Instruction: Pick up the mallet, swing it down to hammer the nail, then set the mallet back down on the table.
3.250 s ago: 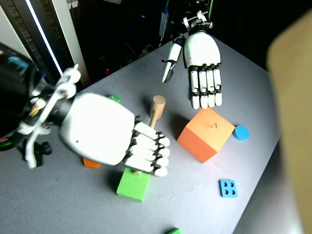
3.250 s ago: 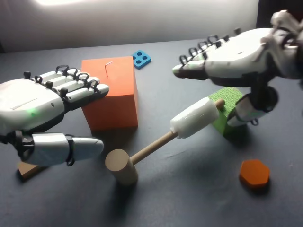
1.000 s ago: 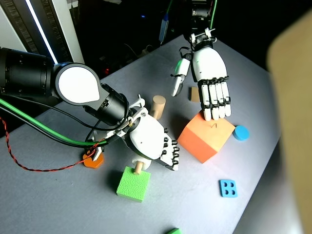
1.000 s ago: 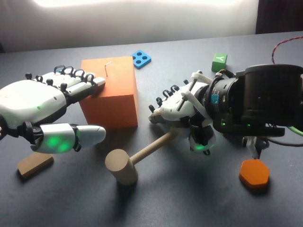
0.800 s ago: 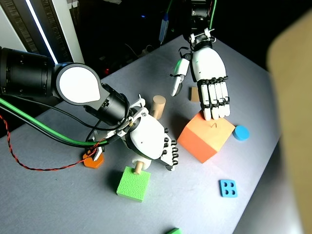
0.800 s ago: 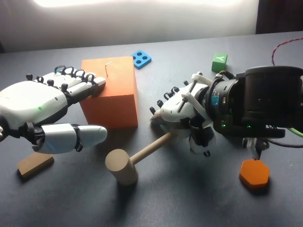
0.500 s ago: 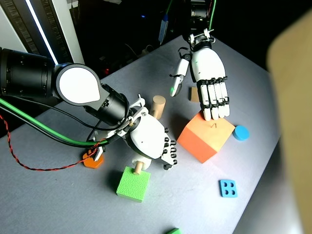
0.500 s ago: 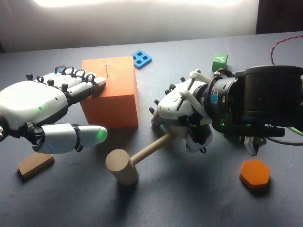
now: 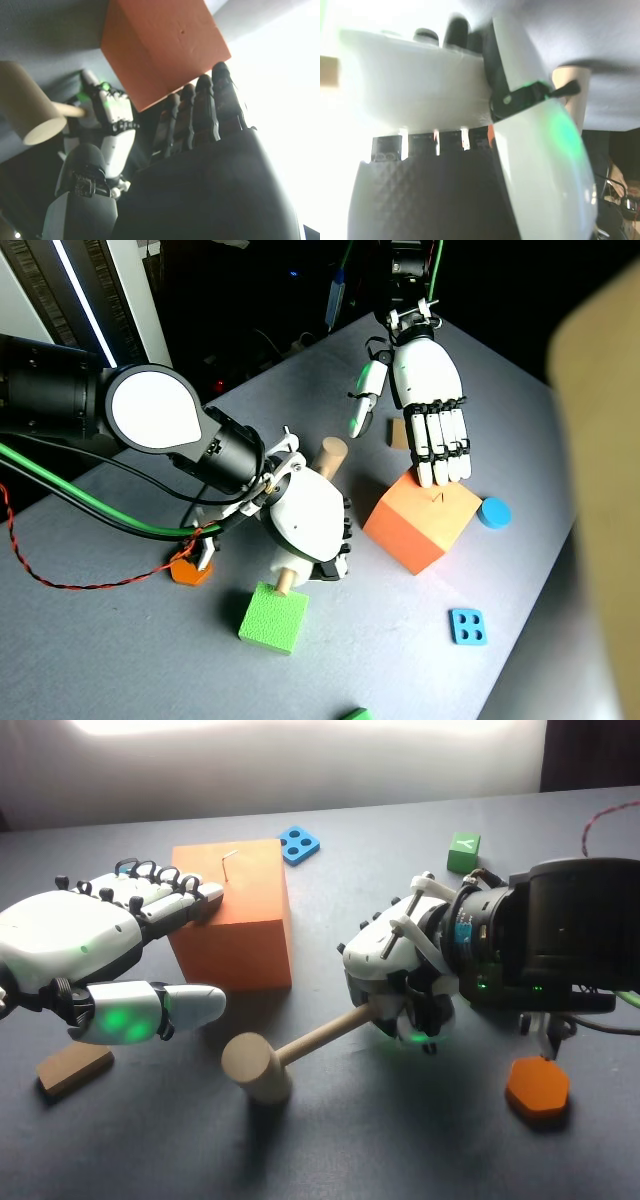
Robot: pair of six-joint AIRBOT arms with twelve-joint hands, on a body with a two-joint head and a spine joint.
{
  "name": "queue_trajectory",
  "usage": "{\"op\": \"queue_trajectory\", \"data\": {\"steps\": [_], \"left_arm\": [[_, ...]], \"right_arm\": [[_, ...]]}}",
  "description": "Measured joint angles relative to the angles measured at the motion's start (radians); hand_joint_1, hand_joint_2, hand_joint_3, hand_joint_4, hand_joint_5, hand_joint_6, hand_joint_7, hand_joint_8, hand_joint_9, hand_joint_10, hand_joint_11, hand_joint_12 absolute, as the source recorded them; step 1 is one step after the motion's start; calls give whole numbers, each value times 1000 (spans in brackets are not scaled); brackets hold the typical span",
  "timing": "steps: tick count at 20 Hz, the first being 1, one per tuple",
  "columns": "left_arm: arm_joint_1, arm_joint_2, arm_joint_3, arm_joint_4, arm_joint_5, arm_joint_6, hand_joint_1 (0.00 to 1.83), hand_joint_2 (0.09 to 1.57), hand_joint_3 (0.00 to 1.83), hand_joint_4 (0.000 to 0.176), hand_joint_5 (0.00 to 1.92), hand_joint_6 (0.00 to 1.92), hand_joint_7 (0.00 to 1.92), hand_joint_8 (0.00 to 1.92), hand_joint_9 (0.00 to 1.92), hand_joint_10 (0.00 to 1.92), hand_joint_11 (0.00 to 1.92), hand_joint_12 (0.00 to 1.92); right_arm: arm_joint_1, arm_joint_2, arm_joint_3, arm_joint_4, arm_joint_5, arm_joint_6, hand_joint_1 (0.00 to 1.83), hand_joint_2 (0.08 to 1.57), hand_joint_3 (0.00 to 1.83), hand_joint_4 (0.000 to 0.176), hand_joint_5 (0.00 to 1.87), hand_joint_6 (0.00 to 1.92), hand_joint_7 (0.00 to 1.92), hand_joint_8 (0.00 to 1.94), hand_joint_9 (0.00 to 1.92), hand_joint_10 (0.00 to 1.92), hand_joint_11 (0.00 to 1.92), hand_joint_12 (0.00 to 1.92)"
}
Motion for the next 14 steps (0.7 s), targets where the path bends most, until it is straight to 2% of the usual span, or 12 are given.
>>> {"op": "queue_trajectory", "data": {"steps": [2,3,4,5,7,9,10,11,14], "left_arm": [[0,0,0,1,-2,0,0,1237,1,0,100,11,62,8,50,7,39,22],[0,0,0,1,-3,0,0,1240,2,0,102,9,69,9,55,8,40,23],[0,0,0,0,-3,0,0,1240,2,0,102,9,69,9,55,8,40,23],[0,0,0,0,-3,0,0,1244,4,0,84,1,52,1,40,1,28,18],[0,0,0,0,-3,0,0,1240,1,0,100,6,62,4,57,6,52,29],[0,0,0,1,-3,0,0,1240,1,0,88,1,57,1,50,3,44,26],[0,0,0,1,-3,0,0,1242,2,0,90,2,72,7,63,8,44,26],[0,0,0,0,-3,0,0,1243,2,0,103,6,79,8,65,7,41,25],[0,0,0,0,-5,0,0,1241,1,0,101,4,85,9,72,9,46,28]], "right_arm": [[1,5,-6,-14,2,-5,1107,1198,0,0,822,1253,904,1941,1108,1921,1197,1921],[1,15,-21,-10,2,-6,888,1256,8,0,837,1892,1141,1941,1285,1921,1393,1921],[1,20,-31,-7,2,-9,888,1256,8,0,837,1892,1141,1941,1285,1921,1393,1921],[4,26,-43,-3,-1,-12,619,1365,22,0,1046,1915,1266,1941,1407,1921,1533,1921],[15,47,-72,-12,-2,-21,248,1551,17,0,1323,1921,1590,1941,1730,1921,1833,1921],[16,67,-104,-15,-16,-25,224,1567,46,0,1368,1921,1632,1941,1744,1921,1829,1921],[15,79,-120,-11,-23,-25,233,1570,63,57,1369,1921,1632,1941,1740,1921,1821,1921],[15,104,-150,-10,-32,-26,259,1571,98,171,1389,1921,1630,1941,1735,1921,1819,1921],[22,166,-212,-8,-44,-22,250,1571,111,176,1389,1921,1615,1941,1723,1921,1810,1921]]}}
